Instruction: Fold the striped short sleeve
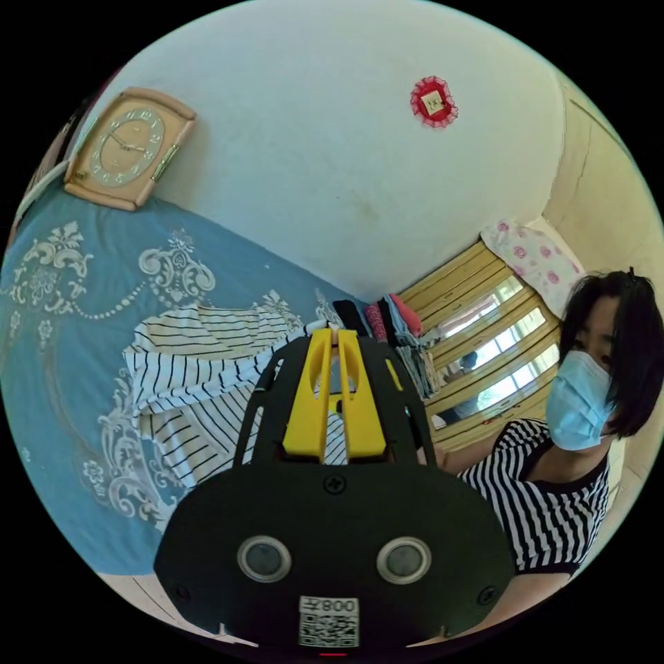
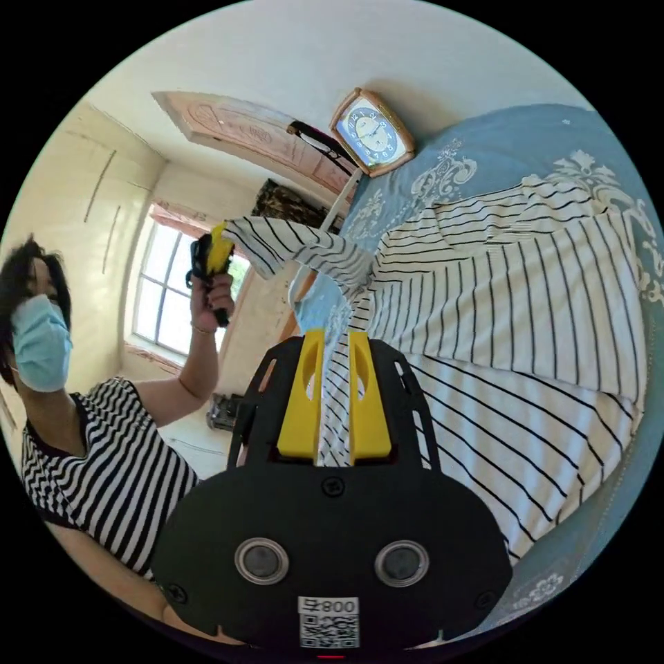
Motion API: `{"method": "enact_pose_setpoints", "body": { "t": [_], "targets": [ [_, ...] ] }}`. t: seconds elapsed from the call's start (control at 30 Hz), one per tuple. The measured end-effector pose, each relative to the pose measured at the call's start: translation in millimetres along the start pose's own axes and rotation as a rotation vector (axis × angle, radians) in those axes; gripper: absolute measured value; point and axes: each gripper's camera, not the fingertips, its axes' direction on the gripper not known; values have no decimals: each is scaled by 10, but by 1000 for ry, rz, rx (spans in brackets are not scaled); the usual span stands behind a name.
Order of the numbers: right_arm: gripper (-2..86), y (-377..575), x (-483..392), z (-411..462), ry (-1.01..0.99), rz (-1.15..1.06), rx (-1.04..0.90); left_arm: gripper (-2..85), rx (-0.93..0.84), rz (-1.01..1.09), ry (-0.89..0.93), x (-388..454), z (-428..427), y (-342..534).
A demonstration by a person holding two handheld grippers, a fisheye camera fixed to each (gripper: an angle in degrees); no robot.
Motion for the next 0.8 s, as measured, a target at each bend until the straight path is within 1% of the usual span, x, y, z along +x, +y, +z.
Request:
{"method": "enact_pose_setpoints", "body": {
  "t": [0.03,0.1,0.17,0.2,0.33,0.53,0.63,0.7,0.77,0.8],
  "targets": [
    [74,-21,68,7,-60,14,9,15,1,-32,45,-53,119,55],
    [82,-110,375,55,-294,90,53,15,22,-80,78,-128,240,146],
    [84,-171,561,110,-443,128,90,14,48,-128,119,-200,347,251],
    [85,-221,638,172,-485,149,82,14,53,-136,119,-209,369,274],
    [91,-375,788,382,-536,187,30,14,46,-157,132,-225,533,376],
    [86,-489,1114,611,-663,287,79,16,55,-164,144,-242,719,438],
    [61,-515,1218,724,-732,308,99,16,49,-174,144,-279,819,485],
    [27,-569,1277,745,-793,288,106,16,60,-175,139,-294,856,532],
    [17,-660,1315,673,-816,264,86,16,85,-166,120,-283,892,622],
    [13,-752,1320,573,-793,240,57,16,92,-162,120,-277,905,651]
  ]
}}
